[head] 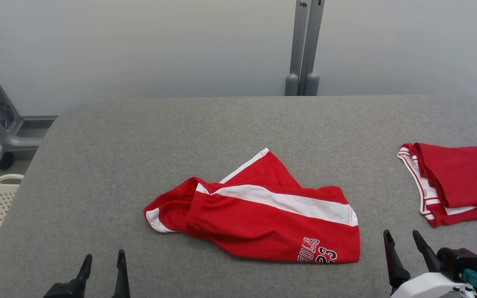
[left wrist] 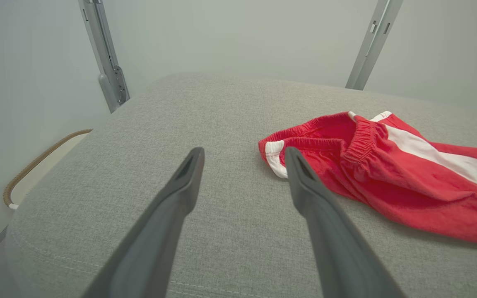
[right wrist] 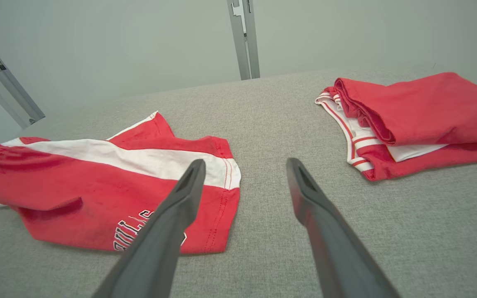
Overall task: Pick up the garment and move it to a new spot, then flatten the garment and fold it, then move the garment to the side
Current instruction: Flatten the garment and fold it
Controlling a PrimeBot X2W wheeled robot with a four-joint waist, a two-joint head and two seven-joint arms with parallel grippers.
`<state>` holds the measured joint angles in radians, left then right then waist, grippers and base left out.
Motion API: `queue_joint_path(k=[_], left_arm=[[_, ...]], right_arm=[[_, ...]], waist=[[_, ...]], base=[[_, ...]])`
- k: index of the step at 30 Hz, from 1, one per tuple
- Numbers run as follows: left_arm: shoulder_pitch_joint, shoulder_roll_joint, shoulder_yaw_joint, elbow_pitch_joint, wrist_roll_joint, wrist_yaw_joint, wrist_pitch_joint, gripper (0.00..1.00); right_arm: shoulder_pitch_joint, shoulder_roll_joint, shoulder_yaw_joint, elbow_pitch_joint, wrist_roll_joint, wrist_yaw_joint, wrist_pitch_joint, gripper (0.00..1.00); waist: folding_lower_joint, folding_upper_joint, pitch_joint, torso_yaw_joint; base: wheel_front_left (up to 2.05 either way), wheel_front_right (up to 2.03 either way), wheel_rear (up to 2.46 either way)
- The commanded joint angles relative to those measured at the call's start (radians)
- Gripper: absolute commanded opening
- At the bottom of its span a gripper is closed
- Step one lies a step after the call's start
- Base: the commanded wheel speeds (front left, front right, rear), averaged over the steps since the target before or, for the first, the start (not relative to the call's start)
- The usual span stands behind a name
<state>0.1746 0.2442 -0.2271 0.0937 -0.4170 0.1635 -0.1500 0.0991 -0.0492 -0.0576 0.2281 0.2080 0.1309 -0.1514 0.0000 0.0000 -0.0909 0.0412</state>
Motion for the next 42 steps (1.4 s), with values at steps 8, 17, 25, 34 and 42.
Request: queue_joint_path(k=[8,17,25,34,42], left_arm=[[-0.017,0.016,-0.012,-0.02,0.003,0.001,0.027,1.0],[-0.233,0.04,-0.092,0.008,0.001,-0.089,0.211,1.0],[-0.501,-0.03,-0.188,0.067,-0.012,-0.095,0.533,1.0],[-0.655,-0.088,-0.249,0.114,-0.005,-0.058,0.762,1.0],[-0.735,-0.066,-0.276,0.152,0.039,-0.002,0.92,1.0]], right_arm=[[-0.014,-0.003,0.008,0.012,0.01,0.0,0.011,1.0],[-0.096,-0.003,0.026,-0.022,0.005,0.0,0.334,1.0],[-0.262,-0.003,0.023,-0.114,-0.019,0.0,0.676,1.0],[-0.394,-0.023,0.051,-0.084,-0.054,0.0,0.793,1.0],[-0.431,-0.037,0.075,-0.041,-0.056,0.0,0.784,1.0]], waist=[[0.0,0.0,0.006,-0.002],[0.0,0.0,0.039,-0.004],[0.0,0.0,0.13,-0.031],[0.0,0.0,0.225,-0.042],[0.0,0.0,0.268,-0.051]], base=[[0.0,0.0,0.0],[0.0,0.0,0.0],[0.0,0.0,0.0],[0.0,0.0,0.0],[0.0,0.0,0.0]])
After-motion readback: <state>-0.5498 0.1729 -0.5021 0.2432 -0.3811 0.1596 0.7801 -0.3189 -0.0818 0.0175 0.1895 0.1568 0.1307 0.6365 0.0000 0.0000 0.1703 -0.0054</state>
